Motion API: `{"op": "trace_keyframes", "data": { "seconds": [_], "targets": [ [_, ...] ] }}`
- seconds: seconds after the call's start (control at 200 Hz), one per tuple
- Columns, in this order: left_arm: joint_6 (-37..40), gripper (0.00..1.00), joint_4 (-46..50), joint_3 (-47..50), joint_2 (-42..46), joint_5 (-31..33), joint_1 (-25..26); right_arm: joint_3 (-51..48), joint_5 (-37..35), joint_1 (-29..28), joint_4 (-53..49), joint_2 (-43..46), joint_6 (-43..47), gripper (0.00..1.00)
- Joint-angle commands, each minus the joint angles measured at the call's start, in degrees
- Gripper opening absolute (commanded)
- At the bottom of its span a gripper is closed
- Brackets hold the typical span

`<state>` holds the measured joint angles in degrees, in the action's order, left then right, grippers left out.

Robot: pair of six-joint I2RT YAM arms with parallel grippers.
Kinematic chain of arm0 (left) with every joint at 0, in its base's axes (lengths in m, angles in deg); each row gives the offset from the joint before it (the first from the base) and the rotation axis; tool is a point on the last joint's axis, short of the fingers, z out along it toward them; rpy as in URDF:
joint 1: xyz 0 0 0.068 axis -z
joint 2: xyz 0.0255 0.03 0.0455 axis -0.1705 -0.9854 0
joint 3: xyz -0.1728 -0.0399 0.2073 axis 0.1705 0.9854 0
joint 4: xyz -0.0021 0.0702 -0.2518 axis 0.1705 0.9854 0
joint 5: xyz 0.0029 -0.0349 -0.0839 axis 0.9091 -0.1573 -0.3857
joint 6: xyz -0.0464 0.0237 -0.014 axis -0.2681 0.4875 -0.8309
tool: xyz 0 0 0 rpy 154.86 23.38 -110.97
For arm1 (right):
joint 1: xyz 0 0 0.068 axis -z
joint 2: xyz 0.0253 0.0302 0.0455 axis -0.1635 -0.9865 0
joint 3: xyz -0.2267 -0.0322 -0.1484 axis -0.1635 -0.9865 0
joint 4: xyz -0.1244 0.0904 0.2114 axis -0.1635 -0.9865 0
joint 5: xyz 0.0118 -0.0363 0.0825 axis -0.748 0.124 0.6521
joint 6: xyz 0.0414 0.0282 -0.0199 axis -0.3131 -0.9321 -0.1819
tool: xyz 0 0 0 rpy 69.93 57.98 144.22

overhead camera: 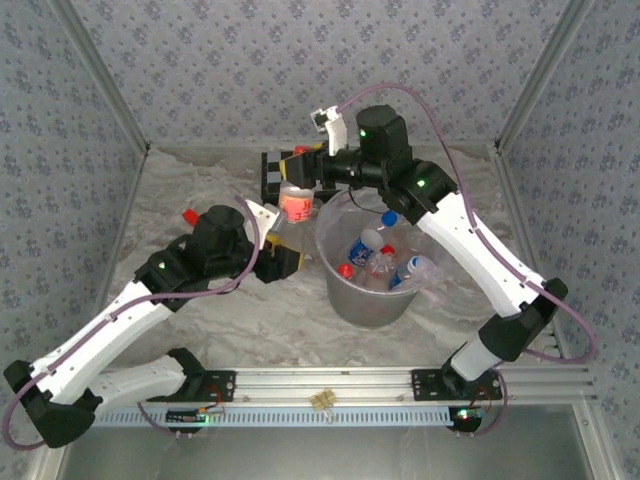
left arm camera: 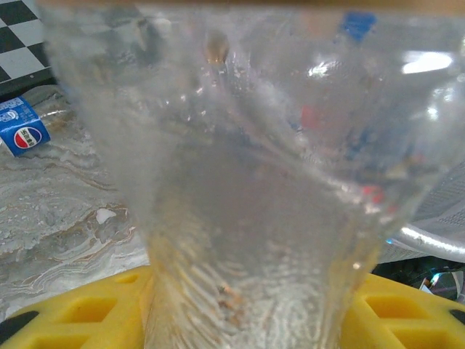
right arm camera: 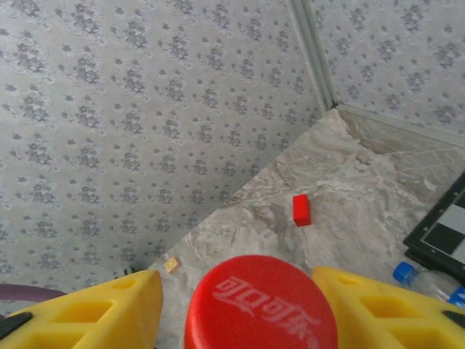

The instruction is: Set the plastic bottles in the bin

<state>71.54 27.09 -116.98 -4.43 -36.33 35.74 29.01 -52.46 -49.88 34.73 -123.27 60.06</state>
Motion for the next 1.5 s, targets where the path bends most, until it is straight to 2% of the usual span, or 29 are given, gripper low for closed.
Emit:
{"op": "trace_keyframes", "data": {
  "seconds": [0.0, 0.06, 0.1, 0.135, 0.24, 0.28, 0.37, 0.53, 0.645, 0.78, 0.87, 1.055, 1.309, 1.494],
  "targets": [
    [1.5, 0.12, -2.1, -3.0, -1.3, -0.8, 0.5, 1.5, -2.8, 0.5, -2.0, 3.6, 2.2, 0.43],
    [1.1, 0.15, -2.5, -4.3, -2.2, -0.9, 0.5, 1.5, -3.0, 0.8, -2.0, 4.2, 2.6, 0.34],
    [0.7, 0.21, -2.8, -5.4, -2.7, -1.2, 0.6, 2.0, -3.2, 0.9, -2.1, 4.5, 3.0, 0.30],
    [0.6, 0.32, -2.9, -6.2, -3.0, -1.6, 0.7, 2.7, -3.4, 1.2, -2.2, 4.7, 3.4, 0.26],
    [0.0, 0.71, -3.9, -8.3, -2.6, -1.4, 1.4, 4.6, -3.5, 2.3, -2.3, 5.9, 4.5, 0.14],
    [-0.8, 0.80, -4.7, -8.4, -1.9, -0.5, 1.4, 4.9, -3.8, 2.8, -2.1, 6.8, 5.2, 0.12],
    [-2.6, 0.92, -6.0, -7.9, -0.6, 2.5, 1.3, 3.4, -6.3, 4.4, -0.8, 10.4, 7.0, 0.09],
    [-5.1, 0.92, -8.2, -6.8, -1.2, 4.3, 1.4, -5.5, -11.3, 8.8, 4.2, 20.1, 8.4, 0.00],
    [-5.8, 0.90, -8.7, -7.5, -4.2, 5.1, 1.4, -11.9, -14.8, 11.8, 6.3, 26.1, 8.8, 0.00],
    [-6.8, 0.87, -8.5, -8.2, -8.4, 6.2, 1.4, -16.2, -13.8, 14.6, 7.7, 29.9, 7.7, 0.00],
    [-8.3, 0.85, -9.2, -7.8, -10.3, 8.0, 1.3, -18.4, -12.4, 14.7, 9.0, 29.9, 7.4, 0.00],
    [-9.9, 0.82, -11.6, -5.9, -11.9, 7.0, 1.4, -20.6, -9.1, 14.5, 10.4, 26.9, 7.3, 0.00],
    [-11.2, 0.80, -12.3, -3.5, -11.5, 7.1, 1.4, -24.0, -7.6, 13.9, 11.4, 24.0, 6.7, 0.00],
    [-11.6, 0.79, -12.0, -3.4, -12.6, 7.9, 1.4, -31.5, -8.4, 12.9, 14.4, 23.7, 5.0, 0.00]
  ]
}}
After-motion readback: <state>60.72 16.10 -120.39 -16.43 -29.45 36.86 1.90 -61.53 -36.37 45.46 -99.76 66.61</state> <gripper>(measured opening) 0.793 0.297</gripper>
